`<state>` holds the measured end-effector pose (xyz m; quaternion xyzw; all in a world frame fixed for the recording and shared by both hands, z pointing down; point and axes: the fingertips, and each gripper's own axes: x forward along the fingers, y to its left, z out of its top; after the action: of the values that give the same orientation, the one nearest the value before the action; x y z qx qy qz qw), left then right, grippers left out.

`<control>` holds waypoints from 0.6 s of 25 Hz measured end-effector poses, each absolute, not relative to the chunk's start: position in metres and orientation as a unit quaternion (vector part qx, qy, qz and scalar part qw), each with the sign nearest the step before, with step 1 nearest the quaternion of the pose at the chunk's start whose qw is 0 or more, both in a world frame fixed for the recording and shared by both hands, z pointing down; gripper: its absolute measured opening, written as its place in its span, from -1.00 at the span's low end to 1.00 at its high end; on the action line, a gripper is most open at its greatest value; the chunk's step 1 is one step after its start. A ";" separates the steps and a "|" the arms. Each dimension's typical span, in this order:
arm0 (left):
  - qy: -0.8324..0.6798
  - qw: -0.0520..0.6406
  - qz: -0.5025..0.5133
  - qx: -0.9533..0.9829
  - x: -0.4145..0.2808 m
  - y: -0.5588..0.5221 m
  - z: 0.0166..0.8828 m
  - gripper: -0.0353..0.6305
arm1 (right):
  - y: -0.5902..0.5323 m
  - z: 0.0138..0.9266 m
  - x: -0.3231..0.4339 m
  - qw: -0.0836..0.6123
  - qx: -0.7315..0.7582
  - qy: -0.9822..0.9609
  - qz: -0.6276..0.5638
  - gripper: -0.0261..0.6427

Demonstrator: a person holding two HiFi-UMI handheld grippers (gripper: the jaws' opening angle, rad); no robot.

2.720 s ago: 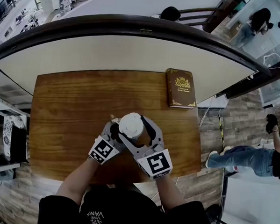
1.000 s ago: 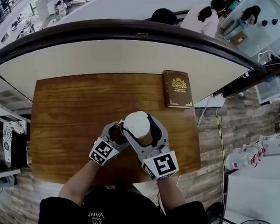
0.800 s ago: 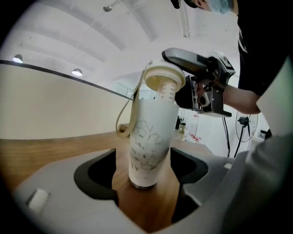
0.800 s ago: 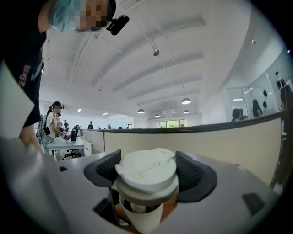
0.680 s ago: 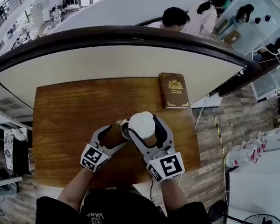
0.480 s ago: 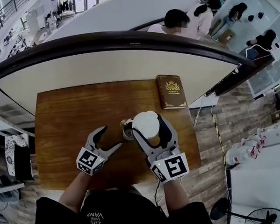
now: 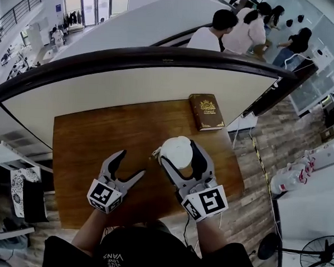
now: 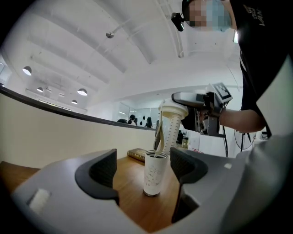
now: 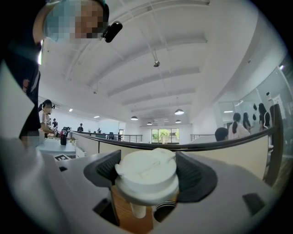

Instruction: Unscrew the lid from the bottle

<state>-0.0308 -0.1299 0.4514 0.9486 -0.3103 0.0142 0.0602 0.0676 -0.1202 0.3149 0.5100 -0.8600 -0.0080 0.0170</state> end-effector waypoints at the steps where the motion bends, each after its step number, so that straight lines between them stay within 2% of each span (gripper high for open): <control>1: -0.310 0.057 0.011 0.949 -0.038 -0.128 0.448 0.22 | -0.118 0.316 0.060 0.019 0.510 -0.860 -0.007 0.10; 4: -0.309 0.053 0.005 0.950 -0.060 -0.120 0.440 0.17 | -0.112 0.322 0.040 0.022 0.512 -0.858 -0.003 0.11; 15: -0.324 0.046 -0.014 0.945 -0.129 -0.095 0.420 -0.33 | -0.088 0.334 -0.007 0.011 0.535 -0.845 0.004 0.10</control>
<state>-0.1291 -0.0952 0.4201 0.9449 -0.3236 -0.0143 0.0463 -0.0075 -0.0877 0.3339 0.5350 -0.8448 0.0036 0.0108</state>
